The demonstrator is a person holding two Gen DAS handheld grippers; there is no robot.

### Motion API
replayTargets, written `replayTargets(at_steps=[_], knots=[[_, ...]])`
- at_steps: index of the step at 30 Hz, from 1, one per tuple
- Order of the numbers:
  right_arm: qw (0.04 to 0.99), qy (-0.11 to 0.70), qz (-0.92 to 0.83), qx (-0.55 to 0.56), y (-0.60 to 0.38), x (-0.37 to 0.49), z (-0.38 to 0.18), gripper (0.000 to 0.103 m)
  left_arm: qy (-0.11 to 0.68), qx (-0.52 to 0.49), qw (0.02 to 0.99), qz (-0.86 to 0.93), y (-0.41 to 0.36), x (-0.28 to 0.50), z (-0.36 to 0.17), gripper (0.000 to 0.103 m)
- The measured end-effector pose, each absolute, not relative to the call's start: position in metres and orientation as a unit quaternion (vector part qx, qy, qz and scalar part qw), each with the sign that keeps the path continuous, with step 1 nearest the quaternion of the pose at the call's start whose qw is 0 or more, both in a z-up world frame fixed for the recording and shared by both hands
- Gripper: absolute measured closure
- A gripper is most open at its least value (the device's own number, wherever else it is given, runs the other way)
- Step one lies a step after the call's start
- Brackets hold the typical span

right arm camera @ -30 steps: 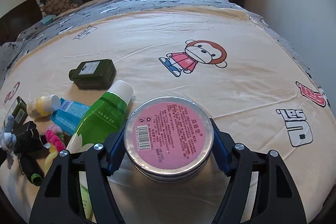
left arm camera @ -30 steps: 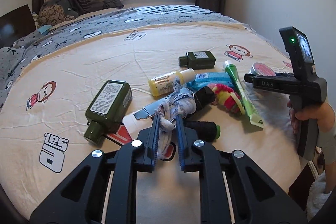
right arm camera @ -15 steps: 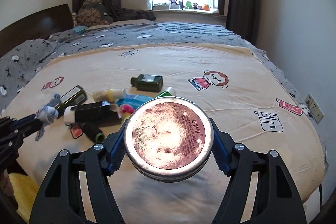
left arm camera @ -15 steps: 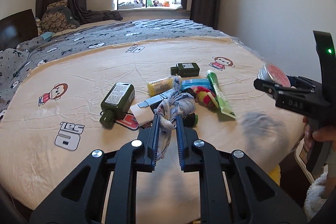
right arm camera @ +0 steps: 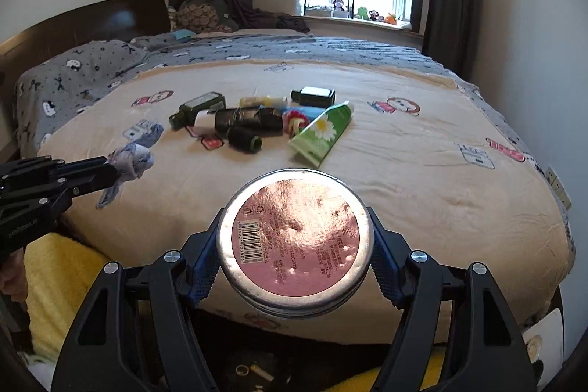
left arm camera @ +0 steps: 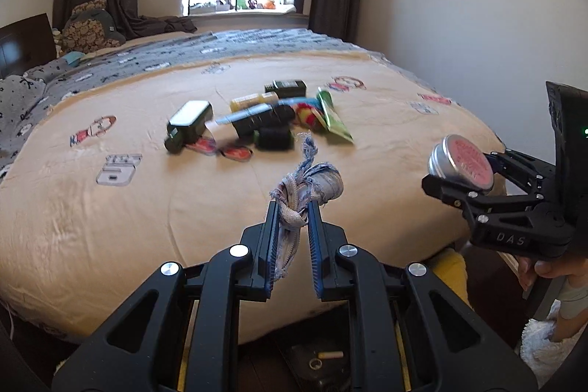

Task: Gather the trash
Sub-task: 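Carry the sock and pink tin down to the bin with both tools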

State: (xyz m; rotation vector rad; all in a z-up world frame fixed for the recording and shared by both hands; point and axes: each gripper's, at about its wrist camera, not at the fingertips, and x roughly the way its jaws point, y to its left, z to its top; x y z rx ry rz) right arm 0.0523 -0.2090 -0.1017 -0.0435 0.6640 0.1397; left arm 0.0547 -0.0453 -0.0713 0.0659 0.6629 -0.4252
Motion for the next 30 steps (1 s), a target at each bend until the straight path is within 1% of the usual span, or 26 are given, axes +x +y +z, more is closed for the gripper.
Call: replayTargets(at_steps=[10,20,26,30], knots=[[0.902,0.421,0.090,0.027,-0.207,0.034,-0.177,0.032,0.407,0.053,0.880,-0.239,-0.059,0.029,-0.145,0.089],[0.878,0.470,0.081,0.040,-0.197,0.031,-0.218,0.032,0.509,0.044,0.824,-0.247,-0.066,0.039,-0.227,0.089],[0.854,0.510,0.087,0.060,-0.191,0.036,-0.249,0.032,0.554,0.038,0.793,-0.252,-0.068,0.046,-0.264,0.088],[0.839,0.534,0.088,0.064,-0.186,0.038,-0.267,0.032,0.569,0.038,0.781,-0.256,-0.070,0.046,-0.276,0.087]])
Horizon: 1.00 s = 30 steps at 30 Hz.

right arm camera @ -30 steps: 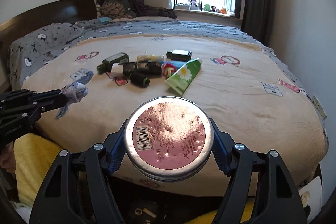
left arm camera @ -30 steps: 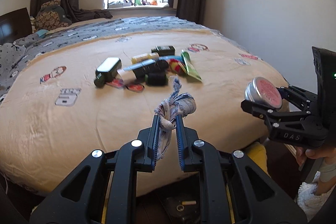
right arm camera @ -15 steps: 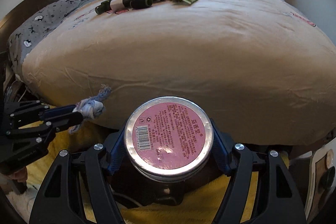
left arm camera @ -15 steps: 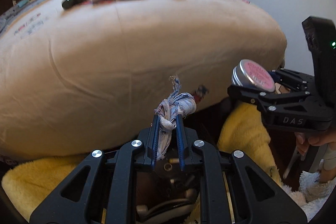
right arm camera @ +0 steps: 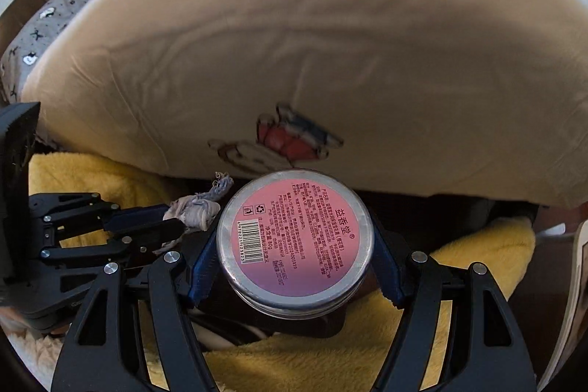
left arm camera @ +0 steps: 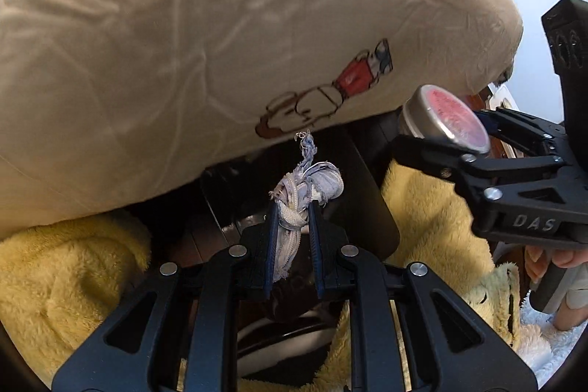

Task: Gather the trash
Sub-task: 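Carry the sock and pink tin down to the bin with both tools, then open both tools to drop the sock and tin into the bin, then grasp the black thread spool with the left tool while the right tool grasps the green daisy tube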

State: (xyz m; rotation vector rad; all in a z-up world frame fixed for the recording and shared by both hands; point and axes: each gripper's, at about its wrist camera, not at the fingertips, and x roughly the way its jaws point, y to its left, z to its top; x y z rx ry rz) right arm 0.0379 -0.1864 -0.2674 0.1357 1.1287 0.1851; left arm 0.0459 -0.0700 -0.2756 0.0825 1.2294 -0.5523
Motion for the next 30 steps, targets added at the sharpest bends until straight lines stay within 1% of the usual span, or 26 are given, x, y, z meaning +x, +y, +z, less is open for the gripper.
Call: replayTargets(at_steps=[7,8,9,10,11,17,20,22,24,30], knots=[[0.826,0.551,0.090,0.076,-0.185,0.041,-0.280,0.030,0.584,0.051,0.770,-0.252,-0.071,0.044,-0.288,0.083],[0.826,0.551,0.088,0.076,-0.185,0.044,-0.280,0.030,0.585,0.053,0.770,-0.250,-0.071,0.044,-0.288,0.078],[0.827,0.550,0.085,0.076,-0.185,0.043,-0.280,0.027,0.585,0.054,0.770,-0.248,-0.071,0.044,-0.287,0.071],[0.828,0.550,0.083,0.077,-0.189,0.046,-0.281,0.024,0.584,0.056,0.772,-0.245,-0.072,0.044,-0.287,0.068],[0.828,0.549,0.080,0.078,-0.189,0.046,-0.281,0.024,0.583,0.059,0.774,-0.242,-0.074,0.044,-0.287,0.065],[0.839,0.533,0.067,0.083,-0.202,0.044,-0.270,0.023,0.567,0.061,0.790,-0.226,-0.070,0.045,-0.275,0.055],[0.851,0.515,0.064,0.081,-0.205,0.045,-0.256,0.023,0.549,0.062,0.804,-0.219,-0.058,0.051,-0.257,0.048],[0.863,0.496,0.062,0.077,-0.207,0.046,-0.240,0.023,0.534,0.061,0.816,-0.215,-0.053,0.052,-0.243,0.046],[0.875,0.475,0.061,0.070,-0.211,0.048,-0.222,0.023,0.515,0.058,0.829,-0.209,-0.044,0.054,-0.226,0.041],[0.913,0.404,0.044,0.039,-0.217,0.076,-0.168,0.020,0.454,0.053,0.870,-0.186,-0.026,0.072,-0.178,0.035]])
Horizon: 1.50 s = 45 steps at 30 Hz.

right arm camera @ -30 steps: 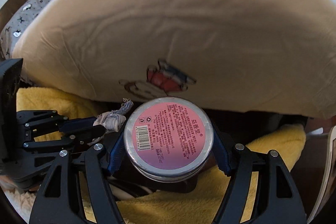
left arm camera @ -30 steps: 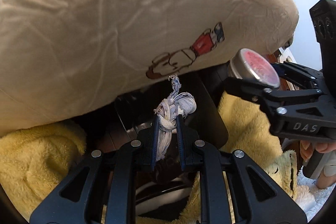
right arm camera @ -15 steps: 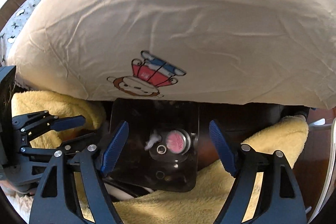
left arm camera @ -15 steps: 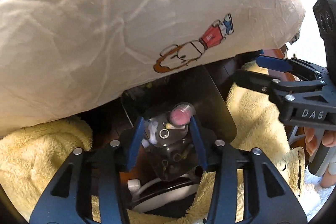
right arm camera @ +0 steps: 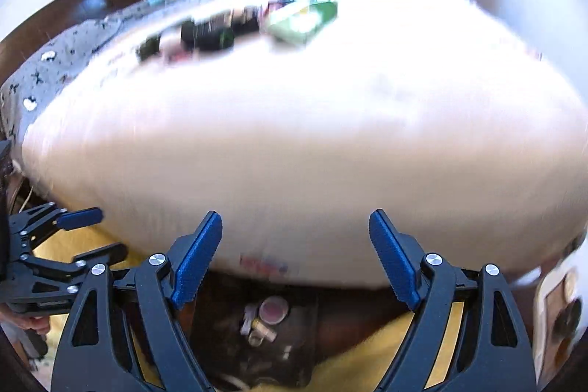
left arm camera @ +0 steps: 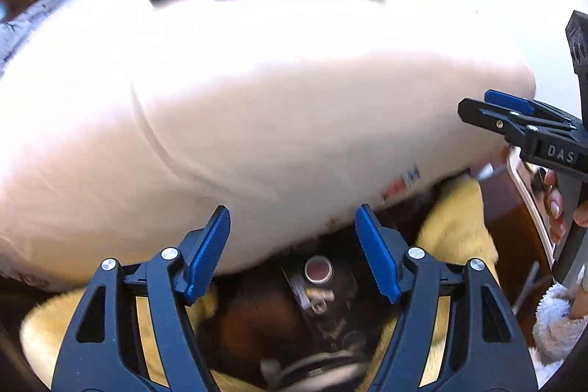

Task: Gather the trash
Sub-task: 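Grasp the black thread spool with the left tool while the right tool grasps the green daisy tube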

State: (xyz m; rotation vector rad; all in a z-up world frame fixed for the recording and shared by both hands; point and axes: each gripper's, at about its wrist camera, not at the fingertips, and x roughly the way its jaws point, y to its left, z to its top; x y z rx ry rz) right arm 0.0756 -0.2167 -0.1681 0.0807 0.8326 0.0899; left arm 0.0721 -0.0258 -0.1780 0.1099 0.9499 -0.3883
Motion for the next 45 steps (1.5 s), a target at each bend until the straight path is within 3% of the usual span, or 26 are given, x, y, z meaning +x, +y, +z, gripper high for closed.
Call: replayTargets(at_steps=[14,30,35,39,45], knots=[[0.937,0.345,-0.008,0.046,-0.227,0.185,-0.107,0.020,0.398,0.039,0.899,-0.181,-0.042,0.158,-0.127,0.032],[0.908,0.406,0.001,0.105,-0.244,0.289,-0.114,0.024,0.413,0.038,0.891,-0.183,-0.095,0.240,-0.128,0.032],[0.898,0.431,-0.005,0.092,-0.247,0.299,-0.124,0.039,0.416,0.045,0.891,-0.177,-0.100,0.249,-0.132,0.032],[0.895,0.437,-0.017,0.089,-0.256,0.298,-0.126,0.059,0.416,0.047,0.890,-0.181,-0.103,0.252,-0.132,0.033],[0.890,0.448,-0.018,0.086,-0.262,0.307,-0.132,0.058,0.417,0.054,0.889,-0.183,-0.111,0.259,-0.136,0.035]])
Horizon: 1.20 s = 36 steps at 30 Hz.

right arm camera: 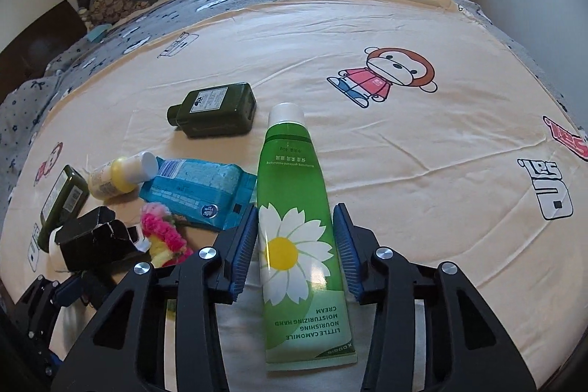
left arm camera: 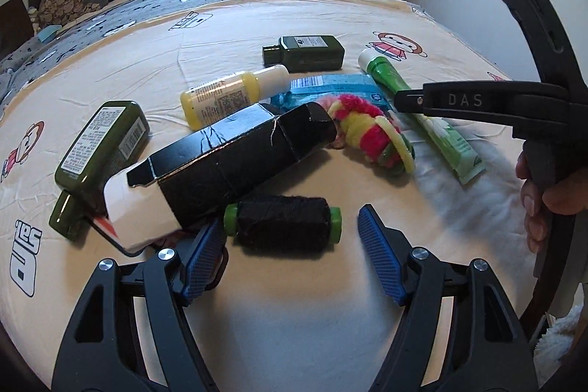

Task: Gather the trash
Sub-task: 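Grasp the black thread spool with the left tool while the right tool grasps the green daisy tube, then carry the spool and green tube down to the bin with both tools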

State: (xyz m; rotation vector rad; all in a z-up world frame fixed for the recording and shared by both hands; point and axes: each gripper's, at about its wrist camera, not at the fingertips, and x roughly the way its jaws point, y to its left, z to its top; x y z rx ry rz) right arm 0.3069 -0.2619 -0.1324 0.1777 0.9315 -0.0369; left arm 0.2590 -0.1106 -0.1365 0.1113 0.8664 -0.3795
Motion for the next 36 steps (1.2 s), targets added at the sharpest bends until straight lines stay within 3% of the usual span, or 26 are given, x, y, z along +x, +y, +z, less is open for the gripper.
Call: replayTargets(at_steps=[5,15,36], knots=[[0.887,0.455,-0.025,0.071,-0.260,0.323,-0.140,0.056,0.419,0.049,0.889,-0.180,-0.108,0.266,-0.138,0.051],[0.894,0.446,-0.012,0.038,-0.258,0.303,-0.142,0.061,0.411,0.052,0.891,-0.187,-0.096,0.241,-0.135,0.051],[0.911,0.402,0.078,0.045,-0.244,0.094,-0.138,0.061,0.381,0.034,0.901,-0.204,-0.060,0.094,-0.134,0.051]])
